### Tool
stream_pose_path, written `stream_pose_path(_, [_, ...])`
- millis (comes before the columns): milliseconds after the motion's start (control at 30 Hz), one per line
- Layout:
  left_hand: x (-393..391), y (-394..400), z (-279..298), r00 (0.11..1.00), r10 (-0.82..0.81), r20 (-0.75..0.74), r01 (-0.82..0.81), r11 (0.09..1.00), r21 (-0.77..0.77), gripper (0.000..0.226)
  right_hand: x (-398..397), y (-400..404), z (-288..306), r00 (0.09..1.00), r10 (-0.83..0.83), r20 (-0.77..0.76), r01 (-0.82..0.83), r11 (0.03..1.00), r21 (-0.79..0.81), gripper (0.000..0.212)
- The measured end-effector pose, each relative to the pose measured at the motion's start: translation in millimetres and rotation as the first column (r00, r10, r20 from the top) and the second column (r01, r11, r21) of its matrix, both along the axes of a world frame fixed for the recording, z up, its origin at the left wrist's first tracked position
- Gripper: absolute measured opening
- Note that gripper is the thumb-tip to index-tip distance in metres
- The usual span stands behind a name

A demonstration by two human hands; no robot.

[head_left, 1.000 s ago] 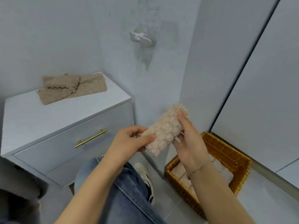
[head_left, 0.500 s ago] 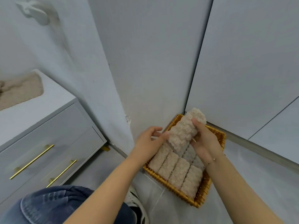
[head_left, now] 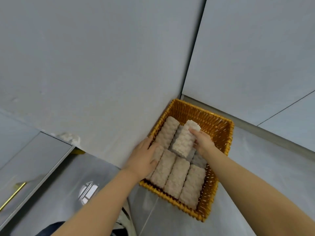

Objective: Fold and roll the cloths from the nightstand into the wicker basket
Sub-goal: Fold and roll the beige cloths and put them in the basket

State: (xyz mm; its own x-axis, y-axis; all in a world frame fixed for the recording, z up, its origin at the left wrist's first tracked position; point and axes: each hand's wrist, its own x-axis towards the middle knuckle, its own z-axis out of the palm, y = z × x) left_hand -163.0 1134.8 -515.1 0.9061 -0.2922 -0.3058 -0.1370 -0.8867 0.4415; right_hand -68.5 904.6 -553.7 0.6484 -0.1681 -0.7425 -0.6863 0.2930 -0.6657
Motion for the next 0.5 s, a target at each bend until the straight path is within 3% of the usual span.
stream_pose_path(200, [2.0, -0.9, -24.7, 0.979, 0.166, -0.119, -0.186, 0.965, -0.185, 0.065, 13.9, 8.2, -42.5, 0.999, 0.038, -0.010, -0.038, 0.999, 0.020, 0.040])
stream_pose_path(267, [2.9, -1.1, -28.7, 0.973, 0.197, -0.123, -0.220, 0.952, -0.215, 0.065, 15.6, 13.8, -51.3, 0.999, 0.050, -0.005, -0.050, 0.999, 0.020, 0.049])
stream_pose_path(367, [3.3, -1.4, -32.0, 0.971, 0.217, -0.101, -0.235, 0.948, -0.217, 0.066, 15.8, 23.6, -68.0, 0.996, 0.091, 0.004, -0.090, 0.984, -0.157, 0.083])
stream_pose_path(433, [1.7, -1.9, -33.3, 0.975, 0.206, -0.086, -0.219, 0.956, -0.196, 0.067, 13.8, 31.9, -64.4, 0.994, 0.109, 0.030, -0.094, 0.944, -0.317, 0.075])
stream_pose_path(500, [0.0, -3.1, -33.1, 0.977, 0.192, -0.088, -0.205, 0.964, -0.171, 0.067, 10.8, 36.3, -61.3, 0.997, 0.052, 0.063, -0.025, 0.928, -0.371, 0.064])
